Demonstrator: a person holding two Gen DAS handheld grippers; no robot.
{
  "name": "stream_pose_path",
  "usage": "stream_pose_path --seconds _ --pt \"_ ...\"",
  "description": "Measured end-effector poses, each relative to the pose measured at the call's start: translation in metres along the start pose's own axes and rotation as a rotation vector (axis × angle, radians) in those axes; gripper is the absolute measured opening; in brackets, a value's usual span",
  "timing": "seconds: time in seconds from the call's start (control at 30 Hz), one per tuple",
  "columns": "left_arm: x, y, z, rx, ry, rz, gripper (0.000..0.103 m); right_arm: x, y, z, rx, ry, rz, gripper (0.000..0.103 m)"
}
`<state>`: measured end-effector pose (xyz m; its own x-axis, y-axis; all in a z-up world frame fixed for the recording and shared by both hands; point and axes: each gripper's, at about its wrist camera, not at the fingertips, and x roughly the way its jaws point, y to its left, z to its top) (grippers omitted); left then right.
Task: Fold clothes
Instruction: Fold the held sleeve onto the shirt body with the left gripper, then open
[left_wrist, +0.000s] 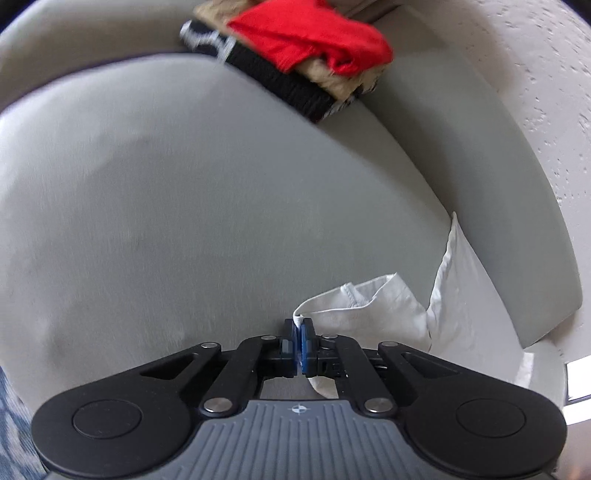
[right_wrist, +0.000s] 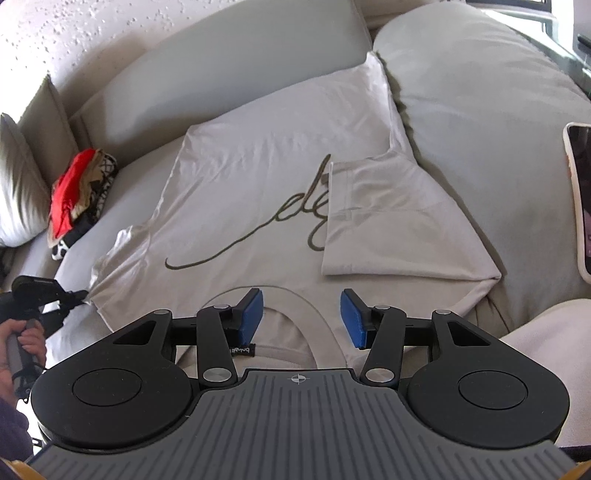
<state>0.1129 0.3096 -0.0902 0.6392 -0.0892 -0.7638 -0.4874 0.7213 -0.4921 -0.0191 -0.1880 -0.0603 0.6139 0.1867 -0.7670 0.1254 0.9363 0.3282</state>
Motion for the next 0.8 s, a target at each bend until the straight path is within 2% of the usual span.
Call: stream_pose_path --seconds 0.17,0.3,0.43,0.5,0.57,0.63,0.67,0.73,0.8 --pt "-0.031 -0.055 -0.024 0.297 -0.148 0.007 0.001 0.004 -0.008 -0.001 0.02 0.008 0.006 0.053" --pt "-0.053 -0.114 -0.07 0.592 -0.291 -0.009 0.001 0.006 -0.016 -0.001 0.042 0.014 0.013 0.053" --pt "-0.061 -0.173 -0.135 0.9 -0.365 -0.054 0.001 0.006 -0.023 -0.002 0.077 0.013 0.026 0.053" --pt "-0.057 -0.196 -0.172 1.05 -0.351 -0.056 0.001 0.007 -0.027 -0.002 0.096 0.015 0.034 0.053" --pt "-0.045 -0.204 -0.202 1.142 -0.287 -0.022 0.003 0.007 -0.03 -0.002 0.106 0.016 0.038 0.053" --pt "-0.032 -0.206 -0.227 1.211 -0.212 0.022 0.016 0.007 -0.033 -0.002 0.113 0.017 0.044 0.055" --pt "-0.025 -0.208 -0.24 1.245 -0.173 0.045 0.018 0.007 -0.034 -0.002 0.116 0.019 0.051 0.056" --pt "-0.022 -0.204 -0.246 1.239 -0.12 0.093 0.032 0.006 -0.036 -0.003 0.121 0.023 0.066 0.057" --pt "-0.038 -0.191 -0.228 1.113 -0.1 0.065 0.048 0.006 -0.038 -0.003 0.127 0.024 0.073 0.058"
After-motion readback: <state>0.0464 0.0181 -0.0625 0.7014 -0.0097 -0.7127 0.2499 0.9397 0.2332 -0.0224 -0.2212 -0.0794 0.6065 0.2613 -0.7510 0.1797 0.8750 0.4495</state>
